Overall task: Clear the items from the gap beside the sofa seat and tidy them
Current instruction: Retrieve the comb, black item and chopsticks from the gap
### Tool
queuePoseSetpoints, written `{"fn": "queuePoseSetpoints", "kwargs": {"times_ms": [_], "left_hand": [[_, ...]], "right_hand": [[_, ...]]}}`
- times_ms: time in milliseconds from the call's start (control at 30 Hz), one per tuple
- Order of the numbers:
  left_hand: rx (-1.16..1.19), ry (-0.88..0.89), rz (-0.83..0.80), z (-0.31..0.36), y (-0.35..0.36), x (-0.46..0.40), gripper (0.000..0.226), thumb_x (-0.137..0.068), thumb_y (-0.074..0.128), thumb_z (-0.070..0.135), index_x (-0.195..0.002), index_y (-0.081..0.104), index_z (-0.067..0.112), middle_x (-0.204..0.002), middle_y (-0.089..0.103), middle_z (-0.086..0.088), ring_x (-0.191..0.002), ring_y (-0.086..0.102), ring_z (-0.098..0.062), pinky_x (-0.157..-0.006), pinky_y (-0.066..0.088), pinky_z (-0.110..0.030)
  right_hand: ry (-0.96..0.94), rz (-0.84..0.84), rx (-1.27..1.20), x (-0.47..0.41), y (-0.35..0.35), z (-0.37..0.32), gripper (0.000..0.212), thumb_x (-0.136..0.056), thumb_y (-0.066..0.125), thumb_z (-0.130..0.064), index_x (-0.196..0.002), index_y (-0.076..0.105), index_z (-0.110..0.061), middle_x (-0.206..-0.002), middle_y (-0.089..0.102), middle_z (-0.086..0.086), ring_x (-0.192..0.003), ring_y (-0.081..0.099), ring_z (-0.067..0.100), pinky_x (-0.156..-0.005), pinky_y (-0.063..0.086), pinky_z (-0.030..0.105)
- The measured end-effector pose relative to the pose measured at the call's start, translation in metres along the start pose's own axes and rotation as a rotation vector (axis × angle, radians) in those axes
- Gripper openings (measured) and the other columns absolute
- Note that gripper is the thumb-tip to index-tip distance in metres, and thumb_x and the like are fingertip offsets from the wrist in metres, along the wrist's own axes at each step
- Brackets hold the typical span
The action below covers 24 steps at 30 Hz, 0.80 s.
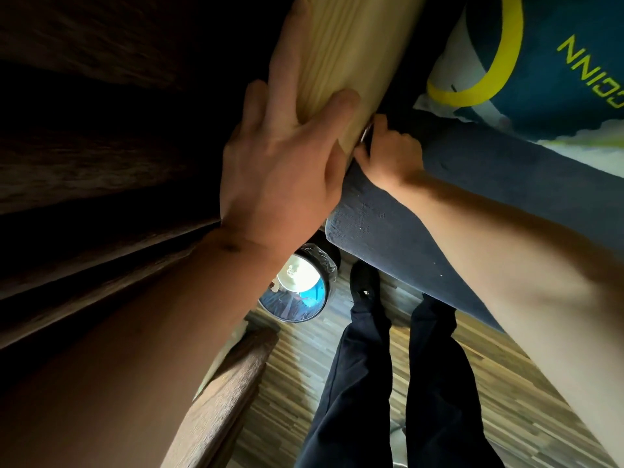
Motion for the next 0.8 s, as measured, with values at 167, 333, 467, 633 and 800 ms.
{"fn": "queuePoseSetpoints", "kwargs": {"times_ms": [167,333,467,633,800], "left_hand": [[-0.021,-0.006,-0.008,0.001,-0.001,-0.001,0.035,-0.084,0.053,0.014,-0.113,0.068,0.026,-0.161,0.033,-0.021,-0.119,0.053,-0.043,-0.061,0.056,-0.049],[-0.065,0.014,-0.026,0.002,0.001,-0.001,0.038,-0.085,0.051,0.015,-0.118,0.064,0.026,-0.162,0.029,-0.022,-0.118,0.051,-0.044,-0.061,0.054,-0.046],[-0.072,0.016,-0.028,0.001,0.003,-0.001,0.037,-0.084,0.051,0.015,-0.117,0.064,0.025,-0.162,0.030,-0.022,-0.116,0.052,-0.044,-0.059,0.053,-0.043],[-0.065,0.011,-0.015,0.002,0.001,0.000,0.035,-0.085,0.053,0.014,-0.116,0.064,0.025,-0.163,0.028,-0.021,-0.115,0.052,-0.044,-0.058,0.053,-0.043],[-0.041,0.024,-0.011,0.001,0.001,-0.001,0.036,-0.085,0.052,0.015,-0.117,0.063,0.026,-0.163,0.027,-0.020,-0.118,0.050,-0.045,-0.058,0.052,-0.041]], "right_hand": [[0.033,0.038,-0.073,-0.014,-0.026,0.003,0.040,-0.094,0.045,-0.030,-0.123,0.049,-0.003,-0.098,0.073,0.022,-0.084,0.068,0.049,-0.063,0.045,0.042],[0.146,0.029,-0.312,-0.014,-0.034,0.005,0.030,-0.095,0.043,-0.019,-0.116,0.050,0.001,-0.096,0.071,0.024,-0.086,0.065,0.048,-0.065,0.043,0.043],[0.226,-0.078,-0.485,-0.024,-0.035,0.003,0.028,-0.099,0.035,-0.016,-0.115,0.047,0.004,-0.098,0.068,0.032,-0.085,0.069,0.049,-0.072,0.055,0.057],[0.359,-0.231,-0.677,-0.007,-0.028,0.013,0.012,-0.098,0.040,-0.015,-0.104,0.045,-0.005,-0.089,0.063,0.020,-0.069,0.071,0.031,-0.060,0.062,0.050],[0.468,-0.141,-0.867,0.025,-0.031,0.027,0.013,-0.098,0.035,-0.002,-0.101,0.048,-0.002,-0.069,0.060,0.016,-0.039,0.055,0.002,-0.039,0.047,0.021]]}}
Point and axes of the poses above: each hand's wrist, its own x-axis away from the middle knuckle, its own y-axis out of the palm, z = x × y, the point moved 7 cm from there along -x, towards the middle knuckle
